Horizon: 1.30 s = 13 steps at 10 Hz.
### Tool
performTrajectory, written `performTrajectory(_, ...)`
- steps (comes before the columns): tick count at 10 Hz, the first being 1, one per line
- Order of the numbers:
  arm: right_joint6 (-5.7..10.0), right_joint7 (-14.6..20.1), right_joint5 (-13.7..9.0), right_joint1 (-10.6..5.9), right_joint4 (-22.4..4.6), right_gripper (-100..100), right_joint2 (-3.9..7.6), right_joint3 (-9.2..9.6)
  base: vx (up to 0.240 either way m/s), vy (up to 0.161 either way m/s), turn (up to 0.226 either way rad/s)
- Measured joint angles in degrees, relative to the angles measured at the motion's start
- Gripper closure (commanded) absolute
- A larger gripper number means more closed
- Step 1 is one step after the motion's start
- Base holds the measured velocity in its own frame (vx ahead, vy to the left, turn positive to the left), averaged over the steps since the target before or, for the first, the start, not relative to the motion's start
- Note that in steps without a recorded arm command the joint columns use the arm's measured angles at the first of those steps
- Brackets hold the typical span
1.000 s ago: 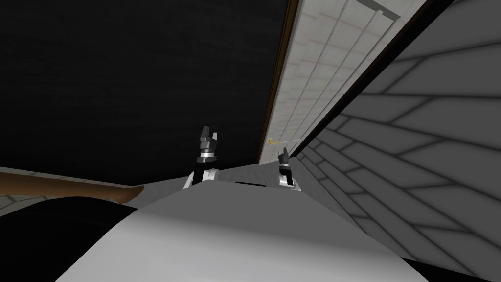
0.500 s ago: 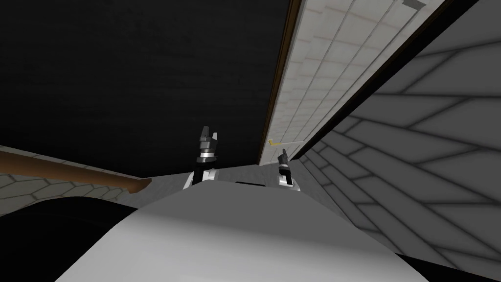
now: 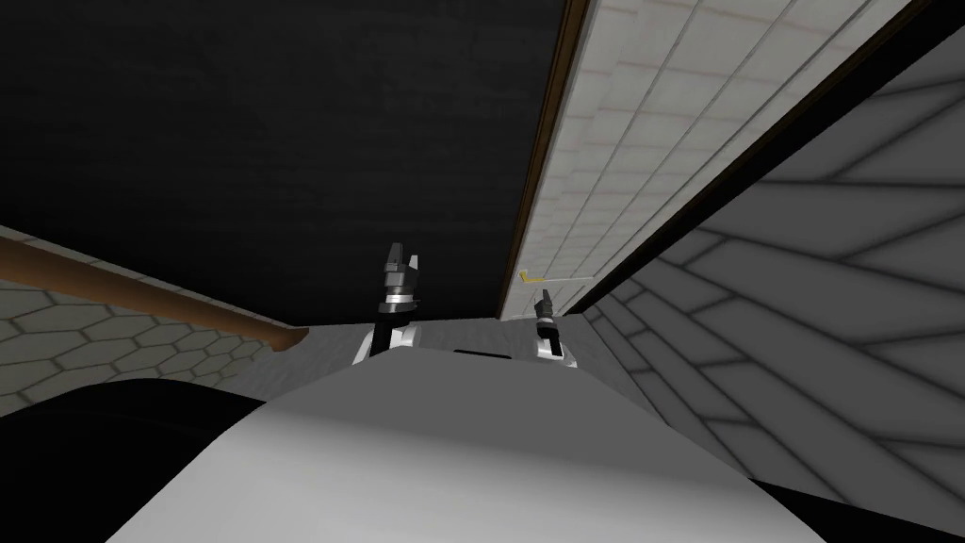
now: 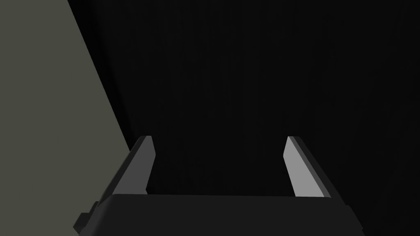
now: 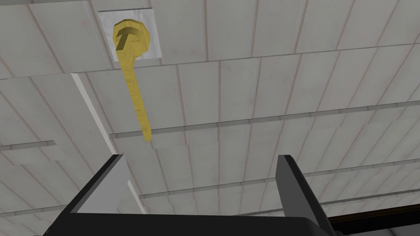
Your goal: Pull the door open
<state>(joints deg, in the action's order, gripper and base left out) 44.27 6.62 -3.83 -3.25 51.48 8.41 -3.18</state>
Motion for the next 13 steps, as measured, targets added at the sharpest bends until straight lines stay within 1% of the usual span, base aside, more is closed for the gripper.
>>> performTrajectory(2,0.72,0.12,-0.05,-0.82,-2.8,-100,0.32,-0.11,0.008,-0.068,0.076)
performTrajectory(4,1.57,0.1,-0.11,-1.98,-6.32,-100,0.56,-0.28,0.007,-0.101,0.233)
performTrajectory(5,2.1,0.24,-0.17,-2.85,-8.4,-100,0.87,-0.39,0.023,-0.112,0.185)
performTrajectory(7,2.66,0.35,-0.24,-4.14,-11.7,-100,1.25,-0.58,-0.005,-0.106,0.187)
performTrajectory(9,3.53,0.33,-0.33,-5.71,-15.62,-100,1.46,-0.8,-0.007,-0.079,0.17)
performTrajectory(11,4.02,0.27,-0.37,-6.51,-18.1,-100,1.6,-0.94,-0.005,-0.067,0.142)
performTrajectory(13,4.36,0.3,-0.4,-7.08,-19.89,-100,1.74,-1.03,-0.005,-0.06,0.13)
